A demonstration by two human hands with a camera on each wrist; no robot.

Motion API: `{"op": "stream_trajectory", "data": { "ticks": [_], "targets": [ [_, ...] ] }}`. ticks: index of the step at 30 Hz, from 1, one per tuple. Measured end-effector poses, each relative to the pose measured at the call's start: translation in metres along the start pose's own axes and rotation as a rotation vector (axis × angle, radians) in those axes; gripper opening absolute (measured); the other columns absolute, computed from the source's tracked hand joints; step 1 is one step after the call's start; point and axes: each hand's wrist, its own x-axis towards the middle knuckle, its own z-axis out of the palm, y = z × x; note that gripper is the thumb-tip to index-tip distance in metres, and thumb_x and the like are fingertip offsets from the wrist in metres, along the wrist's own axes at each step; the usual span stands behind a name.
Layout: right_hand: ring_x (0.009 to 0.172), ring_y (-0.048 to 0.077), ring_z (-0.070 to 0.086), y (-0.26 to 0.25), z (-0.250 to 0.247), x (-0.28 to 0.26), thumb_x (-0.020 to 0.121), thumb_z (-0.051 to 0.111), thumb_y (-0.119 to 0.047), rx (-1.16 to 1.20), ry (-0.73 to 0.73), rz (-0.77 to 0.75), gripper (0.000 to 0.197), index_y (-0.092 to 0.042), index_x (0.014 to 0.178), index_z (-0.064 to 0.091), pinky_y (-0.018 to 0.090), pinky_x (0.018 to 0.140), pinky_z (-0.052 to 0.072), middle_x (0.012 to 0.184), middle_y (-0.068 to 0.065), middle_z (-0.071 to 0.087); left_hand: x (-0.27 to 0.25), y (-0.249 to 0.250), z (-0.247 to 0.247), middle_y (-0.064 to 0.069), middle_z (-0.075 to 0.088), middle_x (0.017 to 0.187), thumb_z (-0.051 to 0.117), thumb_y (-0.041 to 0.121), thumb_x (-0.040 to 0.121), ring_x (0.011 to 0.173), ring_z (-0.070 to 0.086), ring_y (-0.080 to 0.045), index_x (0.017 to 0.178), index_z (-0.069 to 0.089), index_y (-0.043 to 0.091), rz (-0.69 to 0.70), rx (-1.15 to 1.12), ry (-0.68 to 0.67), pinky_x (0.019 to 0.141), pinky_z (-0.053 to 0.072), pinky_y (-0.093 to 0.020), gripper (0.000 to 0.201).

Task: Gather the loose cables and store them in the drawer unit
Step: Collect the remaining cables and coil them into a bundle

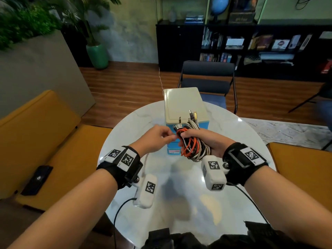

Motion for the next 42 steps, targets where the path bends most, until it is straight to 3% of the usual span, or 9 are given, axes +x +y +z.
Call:
{"op": "stream_trajectory", "data": {
  "ticks": [4,8,13,23,29,33,36,39,42],
  "targets": [
    [0.074,0.029,0.067,0.004,-0.007,0.004,0.089,0.065,-0.019,-0.001,0.073,-0.054,0.021,-0.003,0.103,0.062,0.035,0.065,0.057,0.09,0.014,0.068,-0.01,-0.006,-0.008,0.0,0.05,0.069,0.039,0.029,0.102,0.057,0.048,-0.01,0.095,0.063,0.011,-0.229,-0.258,-0.152,0.056,0.045,-0.018,0.031],
    [0.077,0.029,0.066,0.005,-0.009,0.007,0.088,0.067,-0.021,-0.004,0.168,-0.128,0.019,-0.004,0.097,0.066,0.039,0.08,0.056,0.091,0.014,0.069,-0.019,-0.007,-0.015,-0.001,0.061,0.083,0.048,0.022,0.099,0.077,0.062,-0.012,0.102,0.062,0.01,-0.307,-0.693,-0.298,0.073,0.054,-0.025,0.019],
    [0.095,0.027,0.071,0.01,0.006,0.011,0.085,0.072,-0.021,-0.023,0.133,-0.249,0.036,-0.014,0.12,0.064,0.043,0.088,0.056,0.104,0.012,0.073,-0.013,0.009,-0.004,-0.01,0.067,0.1,0.059,0.02,0.093,0.087,0.065,-0.013,0.103,0.065,0.01,-0.287,-0.829,-0.149,0.076,0.058,-0.022,0.015],
    [0.1,0.035,0.068,0.015,0.017,0.014,0.076,0.079,-0.014,0.026,0.063,-0.281,0.051,-0.014,0.124,0.063,0.047,0.09,0.055,0.113,0.02,0.069,-0.008,0.016,0.005,-0.007,0.07,0.079,0.064,0.013,0.089,0.065,0.069,-0.008,0.097,0.067,0.002,-0.284,-0.933,0.032,0.061,0.057,-0.015,0.014],
    [0.078,0.029,0.072,0.016,0.017,0.012,0.082,0.069,0.001,-0.046,0.131,-0.237,0.038,-0.005,0.118,0.061,0.036,0.065,0.059,0.094,0.021,0.07,-0.012,0.011,0.005,-0.009,0.072,0.086,0.067,0.017,0.087,0.074,0.07,-0.011,0.105,0.062,-0.005,-0.306,-0.953,0.011,0.067,0.058,-0.017,0.029],
    [0.083,0.03,0.073,0.01,0.015,0.014,0.074,0.075,-0.007,-0.095,0.129,-0.177,0.04,-0.01,0.112,0.064,0.042,0.076,0.06,0.091,0.016,0.073,-0.016,0.023,-0.004,-0.01,0.074,0.086,0.065,0.017,0.089,0.075,0.072,-0.019,0.098,0.056,0.005,-0.176,-0.666,0.124,0.063,0.06,-0.024,0.017],
    [0.097,0.035,0.071,0.001,0.013,0.013,0.071,0.075,-0.013,-0.143,0.161,-0.103,0.042,-0.007,0.111,0.063,0.05,0.091,0.055,0.102,0.023,0.071,-0.016,0.024,-0.012,0.002,0.067,0.09,0.065,0.024,0.089,0.071,0.068,-0.014,0.098,0.055,0.016,0.068,-0.04,0.305,0.06,0.058,-0.028,0.015],
    [0.102,0.037,0.069,-0.009,0.009,0.011,0.066,0.076,-0.017,-0.175,0.118,-0.011,0.053,-0.002,0.115,0.061,0.052,0.094,0.053,0.11,0.025,0.069,-0.012,0.012,-0.02,0.006,0.049,0.134,0.069,0.026,0.084,0.117,0.052,-0.016,0.13,0.042,0.028,0.379,0.584,0.257,0.089,0.052,-0.033,0.054],
    [0.099,0.039,0.068,-0.018,0.011,0.007,0.076,0.071,-0.012,-0.241,0.017,0.073,0.046,0.005,0.117,0.058,0.05,0.092,0.054,0.107,0.029,0.067,-0.004,0.005,-0.016,0.0,0.014,0.16,0.075,0.035,0.076,0.146,0.017,-0.021,0.151,0.015,0.025,0.634,0.866,0.095,0.117,0.025,-0.039,0.096]
  ]
}}
